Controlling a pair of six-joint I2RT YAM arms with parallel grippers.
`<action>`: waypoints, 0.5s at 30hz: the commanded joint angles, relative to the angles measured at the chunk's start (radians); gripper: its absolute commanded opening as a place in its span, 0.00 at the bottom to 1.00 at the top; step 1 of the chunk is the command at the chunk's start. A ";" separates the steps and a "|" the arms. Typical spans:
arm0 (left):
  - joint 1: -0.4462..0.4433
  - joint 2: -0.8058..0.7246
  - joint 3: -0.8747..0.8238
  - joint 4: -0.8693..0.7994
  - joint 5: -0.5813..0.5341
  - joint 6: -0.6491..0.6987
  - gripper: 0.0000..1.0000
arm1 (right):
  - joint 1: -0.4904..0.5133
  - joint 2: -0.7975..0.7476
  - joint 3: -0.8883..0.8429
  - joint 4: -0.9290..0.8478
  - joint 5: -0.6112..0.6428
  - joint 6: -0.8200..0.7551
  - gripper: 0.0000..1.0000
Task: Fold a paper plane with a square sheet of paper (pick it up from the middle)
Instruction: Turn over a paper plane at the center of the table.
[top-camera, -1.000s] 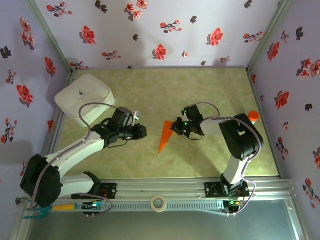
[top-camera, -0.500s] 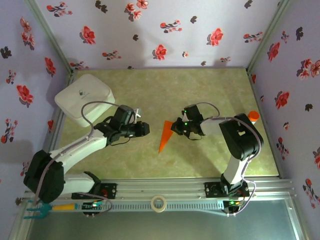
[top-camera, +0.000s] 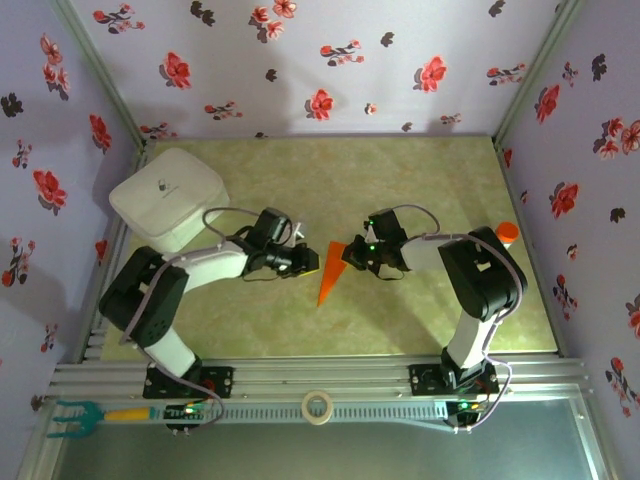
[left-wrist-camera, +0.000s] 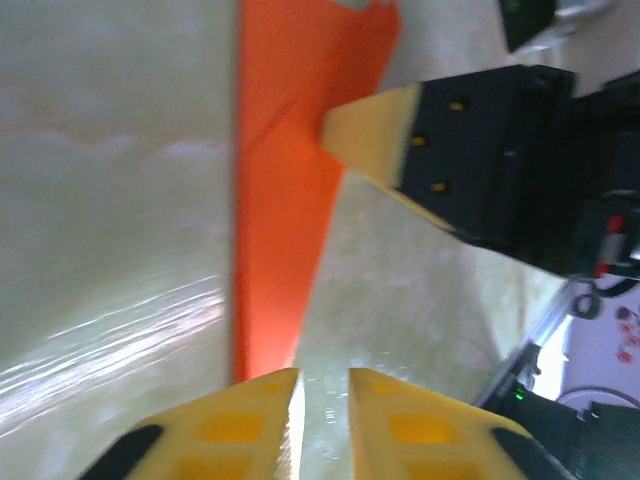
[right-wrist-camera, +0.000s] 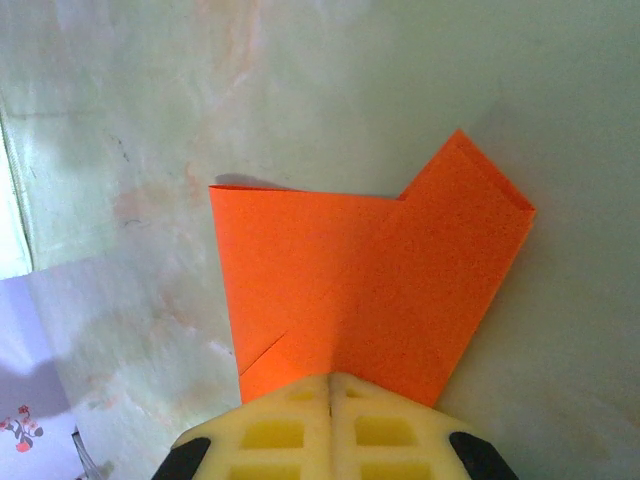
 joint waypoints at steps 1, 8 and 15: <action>-0.029 0.073 0.077 0.061 0.124 -0.011 0.10 | -0.006 0.008 -0.018 -0.048 0.029 -0.011 0.00; -0.075 0.215 0.139 0.091 0.126 -0.043 0.05 | -0.008 0.017 -0.020 -0.044 0.033 -0.005 0.00; -0.085 0.297 0.182 -0.081 0.058 -0.025 0.03 | -0.007 0.019 -0.020 -0.050 0.032 -0.008 0.00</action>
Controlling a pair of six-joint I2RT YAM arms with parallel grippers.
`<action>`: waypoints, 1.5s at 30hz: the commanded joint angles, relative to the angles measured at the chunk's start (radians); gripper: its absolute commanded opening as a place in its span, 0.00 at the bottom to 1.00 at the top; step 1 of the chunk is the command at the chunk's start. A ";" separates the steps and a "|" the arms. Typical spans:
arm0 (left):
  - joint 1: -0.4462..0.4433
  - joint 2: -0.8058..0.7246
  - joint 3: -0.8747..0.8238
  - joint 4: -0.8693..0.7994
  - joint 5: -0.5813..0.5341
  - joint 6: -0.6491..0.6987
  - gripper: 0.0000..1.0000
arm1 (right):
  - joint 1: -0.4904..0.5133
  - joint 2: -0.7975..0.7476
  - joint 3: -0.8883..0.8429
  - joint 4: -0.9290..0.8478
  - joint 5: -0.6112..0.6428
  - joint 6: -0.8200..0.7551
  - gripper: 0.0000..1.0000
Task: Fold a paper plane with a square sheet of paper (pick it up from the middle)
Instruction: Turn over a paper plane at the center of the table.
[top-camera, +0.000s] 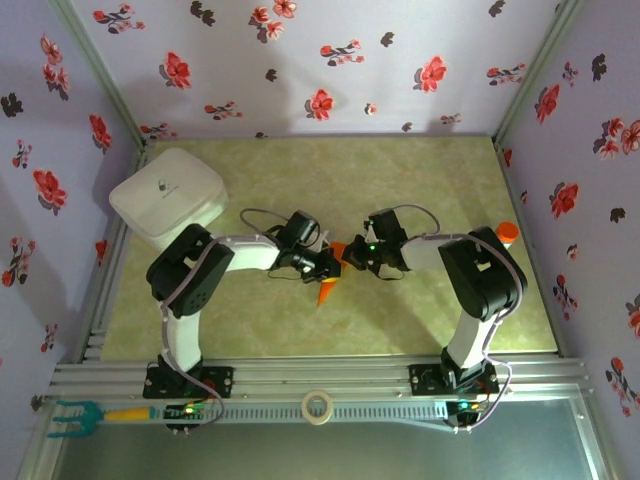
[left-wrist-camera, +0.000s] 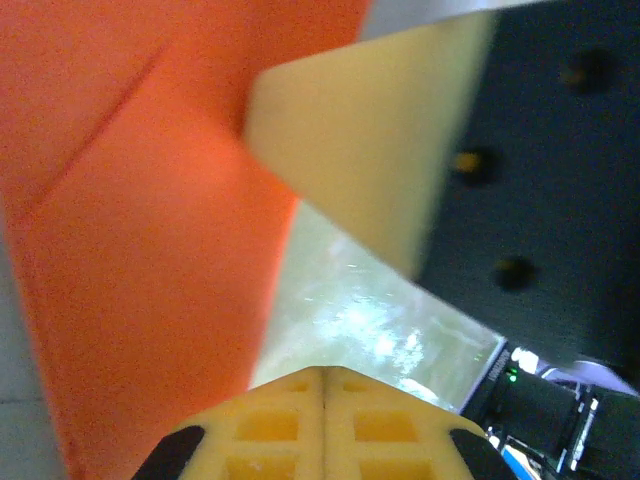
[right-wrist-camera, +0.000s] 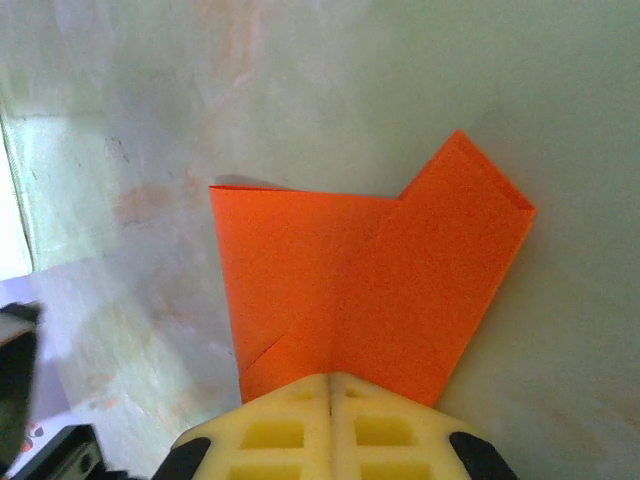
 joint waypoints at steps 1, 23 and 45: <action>-0.006 0.010 0.024 -0.150 -0.047 0.023 0.03 | -0.007 0.019 -0.020 -0.050 0.034 -0.008 0.00; -0.025 -0.233 -0.116 -0.438 -0.130 0.224 0.06 | -0.013 0.016 -0.013 -0.043 0.020 -0.013 0.00; 0.055 -0.315 -0.024 -0.333 -0.354 0.218 0.10 | -0.013 -0.216 -0.058 -0.148 0.078 -0.001 0.04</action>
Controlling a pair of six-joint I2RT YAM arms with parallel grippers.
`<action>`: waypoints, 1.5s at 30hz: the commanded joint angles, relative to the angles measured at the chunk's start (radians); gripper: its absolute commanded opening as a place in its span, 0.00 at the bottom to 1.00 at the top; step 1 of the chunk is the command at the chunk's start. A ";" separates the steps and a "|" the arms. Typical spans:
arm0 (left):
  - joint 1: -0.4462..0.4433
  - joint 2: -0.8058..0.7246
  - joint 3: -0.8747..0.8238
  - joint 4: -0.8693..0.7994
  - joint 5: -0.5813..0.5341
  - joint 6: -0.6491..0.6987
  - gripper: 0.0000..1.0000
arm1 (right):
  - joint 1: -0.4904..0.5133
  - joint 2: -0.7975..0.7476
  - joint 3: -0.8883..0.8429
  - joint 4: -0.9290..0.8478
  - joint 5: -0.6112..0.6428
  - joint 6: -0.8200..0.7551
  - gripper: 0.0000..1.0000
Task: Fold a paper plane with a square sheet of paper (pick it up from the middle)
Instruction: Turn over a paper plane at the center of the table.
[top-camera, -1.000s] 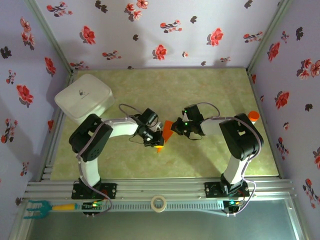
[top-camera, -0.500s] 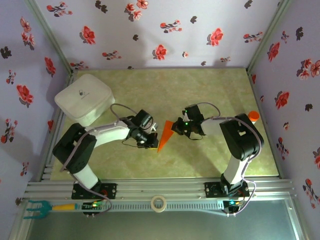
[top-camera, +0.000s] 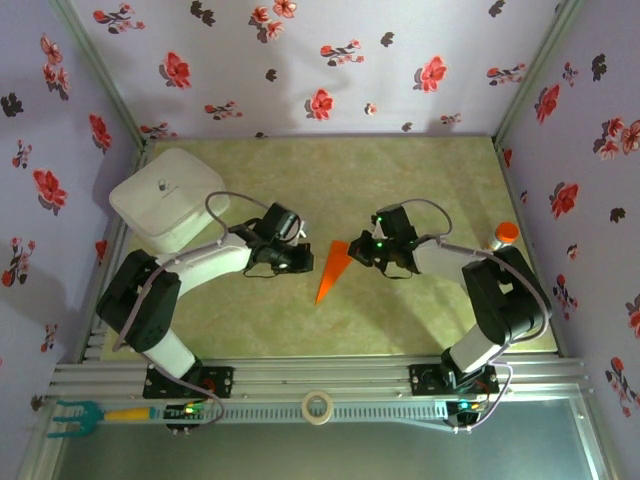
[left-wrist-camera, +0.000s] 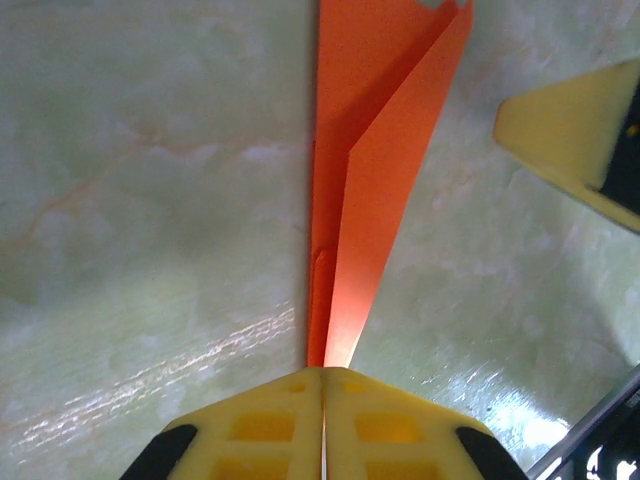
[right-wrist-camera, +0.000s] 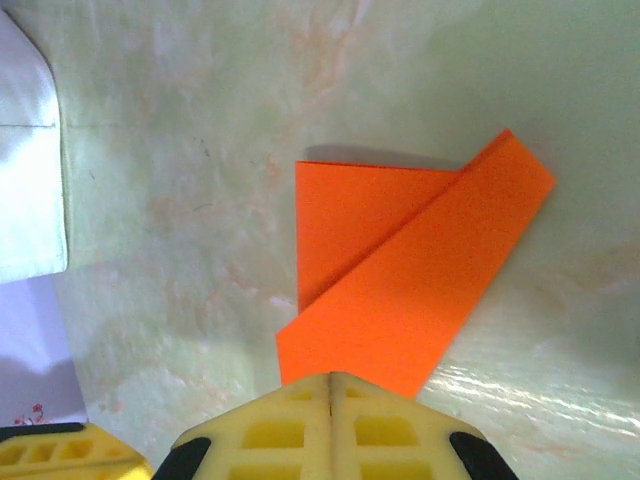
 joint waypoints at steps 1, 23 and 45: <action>0.021 0.025 0.020 0.010 -0.017 -0.016 0.12 | -0.007 -0.030 -0.035 -0.034 0.033 0.012 0.04; 0.043 0.233 0.040 0.123 0.190 -0.076 0.29 | 0.002 -0.026 -0.102 0.038 -0.013 0.058 0.09; 0.042 0.262 0.033 0.161 0.285 -0.071 0.24 | 0.041 0.052 -0.096 0.092 -0.057 0.077 0.10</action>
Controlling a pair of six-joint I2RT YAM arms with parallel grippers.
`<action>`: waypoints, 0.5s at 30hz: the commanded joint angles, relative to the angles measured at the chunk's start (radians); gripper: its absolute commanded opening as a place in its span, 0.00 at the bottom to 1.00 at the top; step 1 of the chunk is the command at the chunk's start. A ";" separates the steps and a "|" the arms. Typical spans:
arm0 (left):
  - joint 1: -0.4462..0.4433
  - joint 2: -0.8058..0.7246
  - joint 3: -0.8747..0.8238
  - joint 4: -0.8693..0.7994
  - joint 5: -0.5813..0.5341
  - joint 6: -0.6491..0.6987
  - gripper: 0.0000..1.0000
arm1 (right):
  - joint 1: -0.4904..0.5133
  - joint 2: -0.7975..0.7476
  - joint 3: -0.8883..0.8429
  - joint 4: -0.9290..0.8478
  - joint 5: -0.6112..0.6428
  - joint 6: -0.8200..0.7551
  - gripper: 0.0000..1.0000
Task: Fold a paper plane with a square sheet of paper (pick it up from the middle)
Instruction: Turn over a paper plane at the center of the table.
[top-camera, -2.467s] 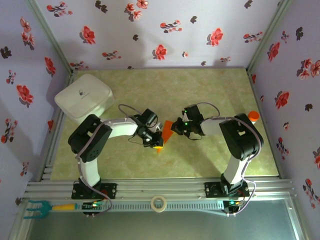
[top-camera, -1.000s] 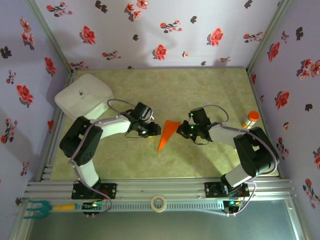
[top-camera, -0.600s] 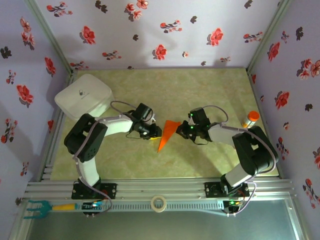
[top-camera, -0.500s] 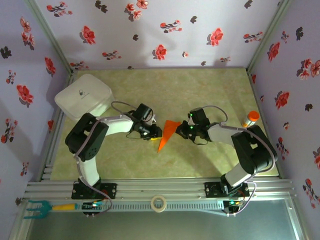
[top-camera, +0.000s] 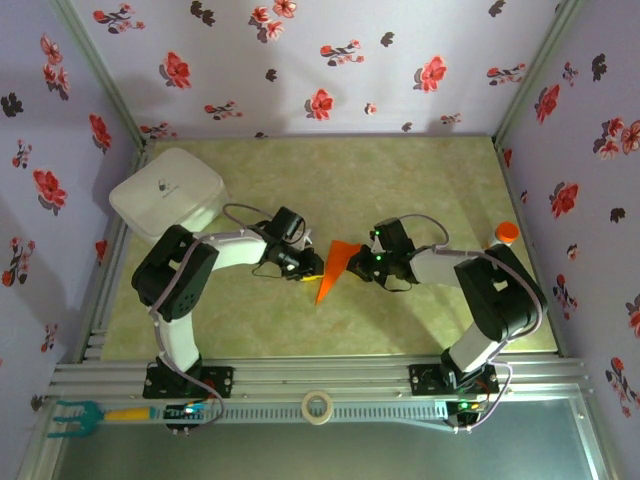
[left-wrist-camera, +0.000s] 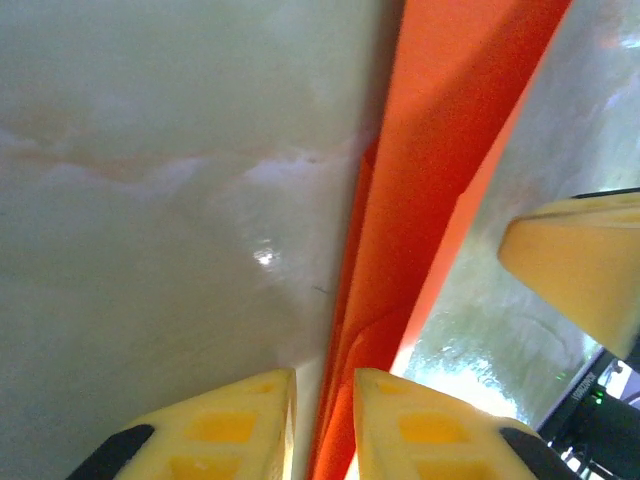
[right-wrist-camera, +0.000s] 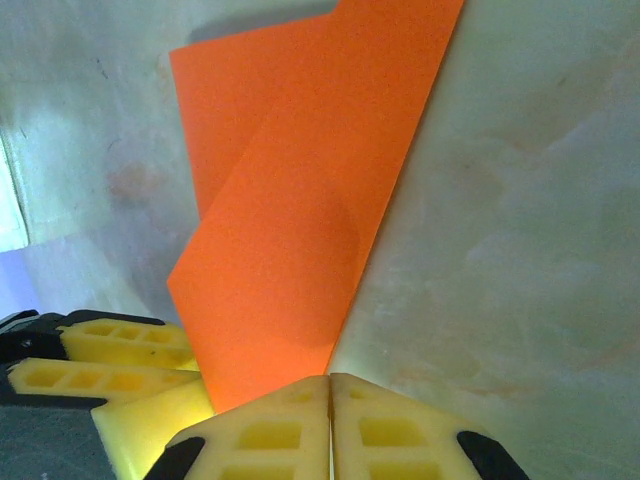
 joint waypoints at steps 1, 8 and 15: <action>0.004 0.017 0.012 0.022 0.059 0.005 0.24 | 0.009 0.019 -0.006 0.025 -0.016 0.020 0.10; 0.002 0.029 0.016 -0.003 0.063 0.012 0.24 | 0.016 0.023 -0.006 0.030 -0.022 0.021 0.10; 0.000 0.034 0.008 0.017 0.101 0.002 0.23 | 0.019 0.030 -0.010 0.036 -0.033 0.021 0.09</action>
